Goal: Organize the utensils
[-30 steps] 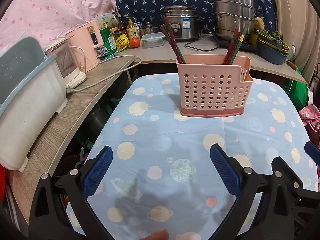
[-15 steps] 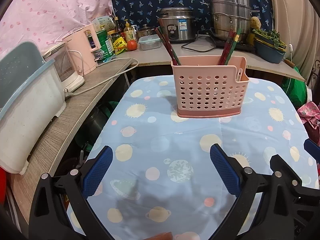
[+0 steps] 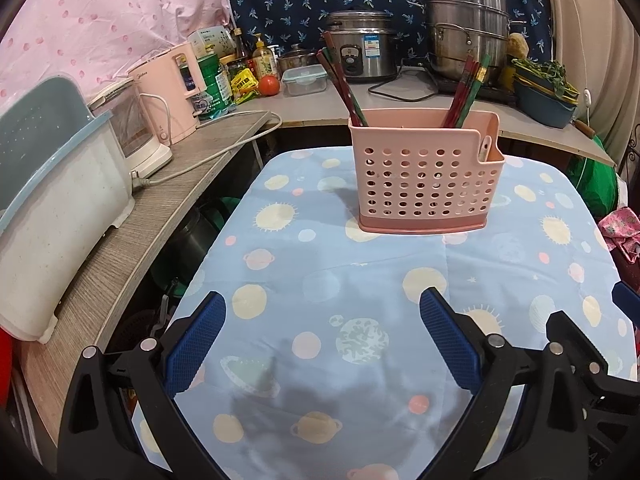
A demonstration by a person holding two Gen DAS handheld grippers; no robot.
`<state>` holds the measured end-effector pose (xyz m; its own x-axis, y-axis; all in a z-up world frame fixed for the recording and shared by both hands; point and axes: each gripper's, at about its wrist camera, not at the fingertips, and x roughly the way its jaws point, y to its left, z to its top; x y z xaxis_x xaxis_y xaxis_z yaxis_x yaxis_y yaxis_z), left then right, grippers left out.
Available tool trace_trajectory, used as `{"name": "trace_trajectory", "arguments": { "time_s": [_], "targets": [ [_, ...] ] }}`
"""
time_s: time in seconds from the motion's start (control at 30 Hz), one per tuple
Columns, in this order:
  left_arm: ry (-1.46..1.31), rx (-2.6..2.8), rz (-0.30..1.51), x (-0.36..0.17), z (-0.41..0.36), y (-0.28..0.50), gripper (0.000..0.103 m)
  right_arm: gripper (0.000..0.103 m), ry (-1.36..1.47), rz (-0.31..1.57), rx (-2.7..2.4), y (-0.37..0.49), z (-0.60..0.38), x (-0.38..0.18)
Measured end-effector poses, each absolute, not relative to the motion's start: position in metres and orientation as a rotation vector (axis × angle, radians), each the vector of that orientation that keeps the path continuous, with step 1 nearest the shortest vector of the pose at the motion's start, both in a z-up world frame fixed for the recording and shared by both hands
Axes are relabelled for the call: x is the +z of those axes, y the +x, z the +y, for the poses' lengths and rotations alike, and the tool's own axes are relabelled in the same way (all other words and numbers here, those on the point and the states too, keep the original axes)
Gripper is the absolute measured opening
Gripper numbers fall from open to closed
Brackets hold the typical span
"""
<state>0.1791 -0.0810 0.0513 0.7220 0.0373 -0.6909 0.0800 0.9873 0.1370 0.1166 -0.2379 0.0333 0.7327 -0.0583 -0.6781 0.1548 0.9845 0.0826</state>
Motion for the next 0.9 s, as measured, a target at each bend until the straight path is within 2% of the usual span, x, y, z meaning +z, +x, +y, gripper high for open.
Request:
{"name": "trace_trajectory", "arguments": {
  "time_s": [0.9],
  "targets": [
    [0.161, -0.022, 0.764, 0.049, -0.0779, 0.1793, 0.093, 0.088, 0.15, 0.737, -0.131, 0.1167, -0.2423, 0.0331]
  ]
}}
